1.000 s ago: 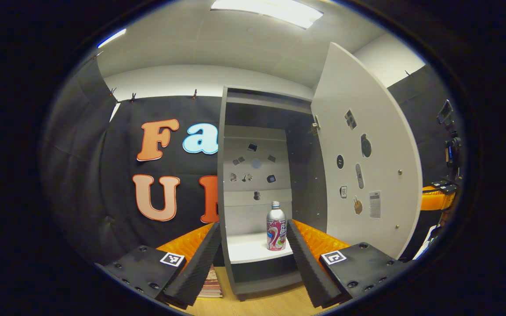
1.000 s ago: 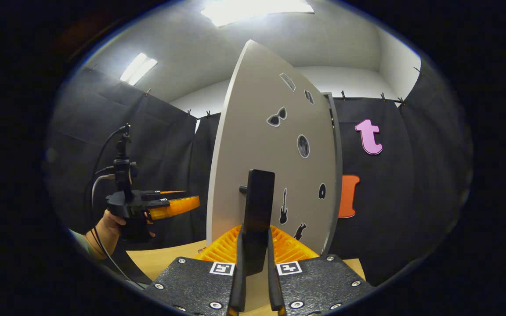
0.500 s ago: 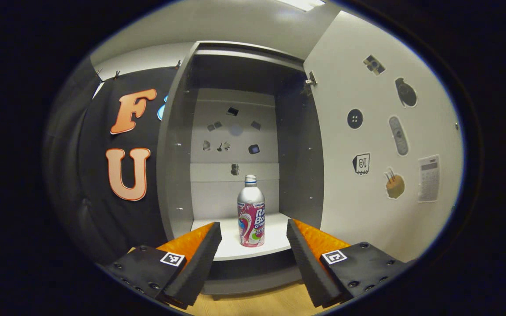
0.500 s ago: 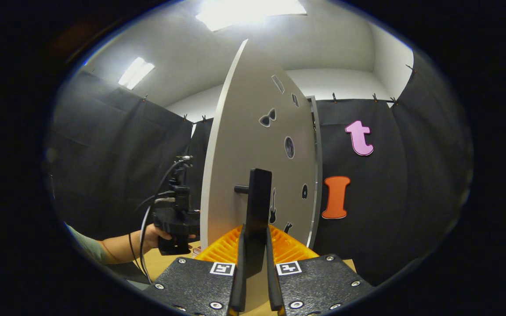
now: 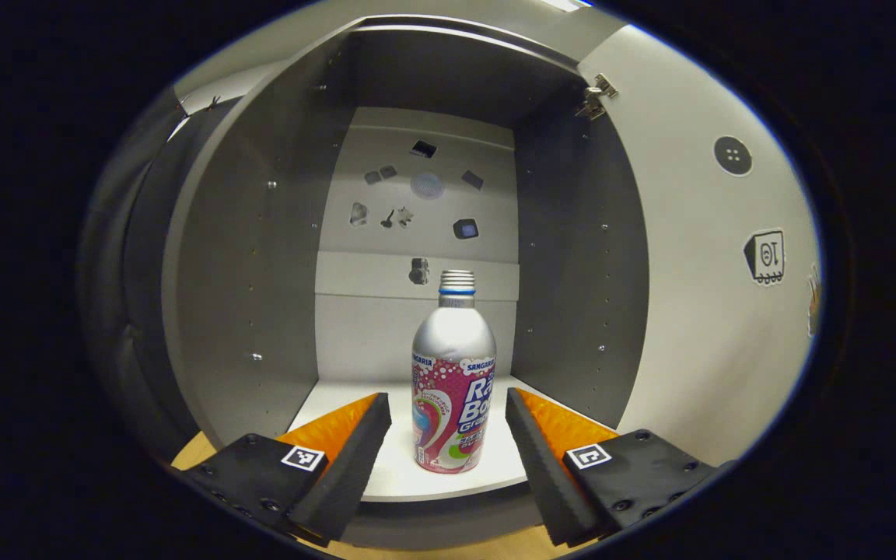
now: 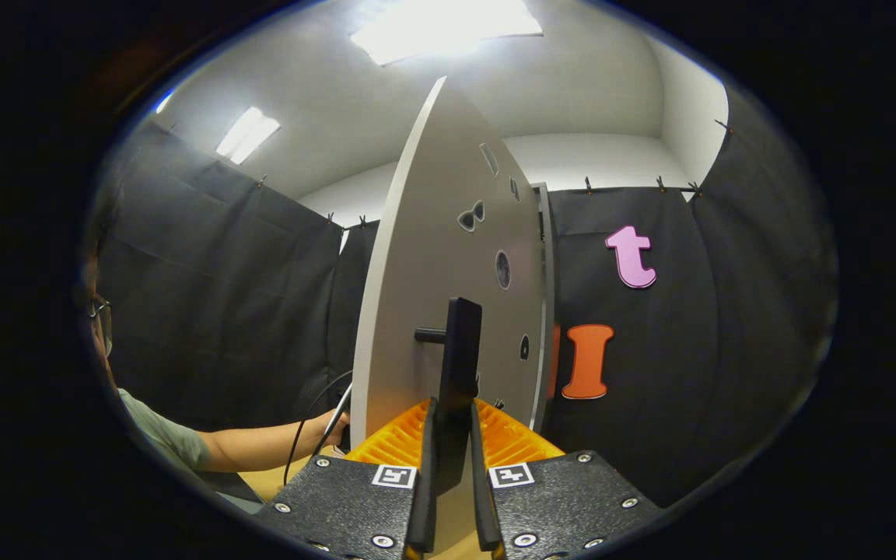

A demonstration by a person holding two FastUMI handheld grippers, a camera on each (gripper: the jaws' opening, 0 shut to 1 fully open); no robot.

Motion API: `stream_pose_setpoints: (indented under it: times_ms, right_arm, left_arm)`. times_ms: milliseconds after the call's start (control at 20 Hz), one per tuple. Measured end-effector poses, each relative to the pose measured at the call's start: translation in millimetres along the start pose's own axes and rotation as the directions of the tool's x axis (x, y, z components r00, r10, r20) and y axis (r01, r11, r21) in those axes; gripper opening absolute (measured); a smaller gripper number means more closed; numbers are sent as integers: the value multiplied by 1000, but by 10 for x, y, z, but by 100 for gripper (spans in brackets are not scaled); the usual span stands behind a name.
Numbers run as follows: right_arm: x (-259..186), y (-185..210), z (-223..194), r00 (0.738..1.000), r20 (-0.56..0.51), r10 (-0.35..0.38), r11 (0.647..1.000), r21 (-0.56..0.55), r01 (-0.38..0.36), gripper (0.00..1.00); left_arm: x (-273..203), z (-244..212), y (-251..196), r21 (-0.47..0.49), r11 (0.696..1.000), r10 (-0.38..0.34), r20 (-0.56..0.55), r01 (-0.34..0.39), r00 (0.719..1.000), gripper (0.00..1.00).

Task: Open the cabinet door with the right hand, grasp the bottle in the cabinet with the left hand and place it on the coaster, then close the cabinet door with the right hand.

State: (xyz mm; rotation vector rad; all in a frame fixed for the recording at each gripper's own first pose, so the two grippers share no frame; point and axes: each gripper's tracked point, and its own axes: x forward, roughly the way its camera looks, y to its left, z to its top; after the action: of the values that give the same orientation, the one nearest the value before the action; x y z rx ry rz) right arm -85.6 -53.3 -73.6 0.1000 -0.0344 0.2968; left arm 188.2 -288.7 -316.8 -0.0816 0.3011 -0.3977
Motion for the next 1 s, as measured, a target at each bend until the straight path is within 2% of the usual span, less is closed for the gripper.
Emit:
stream_pose_setpoints:
  times_ms: [50, 150, 200, 250, 350, 400, 450, 500, 550, 750, 800, 1000]
  right_arm:
    - [-19, -46, 0, 1000, 0, -12, 1000, -7, 12, 20]
    - [-24, -92, 9, 999, 2, -40, 999, -30, 40, 20]
    - [-19, -127, 11, 998, 4, -55, 998, -38, 55, 20]
    - [-26, -153, 5, 998, 4, -69, 997, -41, 69, 20]
    - [-54, -215, 3, 995, 3, -102, 994, -36, 102, 19]
    - [-72, -231, -12, 994, -2, -110, 994, -24, 109, 19]
    - [-75, -235, -3, 995, 3, -101, 995, -4, 101, 18]
    - [-52, -253, -25, 996, -5, -89, 996, 10, 89, 16]
    - [-33, -251, -21, 997, -5, -83, 996, 16, 83, 16]
    - [-46, -278, -38, 993, -17, -119, 993, -19, 119, 16]
    - [-42, -277, -40, 991, -21, -131, 991, -19, 130, 16]
    - [-37, -285, -44, 987, -30, -157, 987, -23, 156, 16]
  left_arm:
    - [65, -27, 16, -3, 1000, 5, -12, -5, 1000, 96]
    - [195, -28, -4, -6, 1000, -7, -9, 7, 1000, 100]
    - [241, -30, -6, -7, 1000, -3, -8, 3, 1000, 96]
    - [299, -31, -23, -1, 1000, -3, -15, 3, 1000, 100]
    - [390, -46, -34, 24, 1000, 8, -33, -7, 999, 92]
    - [422, -63, -31, 39, 999, 14, -42, -12, 999, 96]
    - [448, -55, -16, 51, 999, 19, -42, -17, 999, 92]
    - [449, -64, -2, 61, 998, 28, -42, -26, 999, 93]
    - [458, -59, 6, 62, 998, 30, -45, -27, 999, 87]
    - [292, -43, 73, 44, 999, 12, -54, -9, 998, 85]
    - [220, -24, 83, 42, 999, 7, -56, -4, 998, 82]
    - [-125, 34, 212, 50, 999, 17, -59, -14, 998, 84]
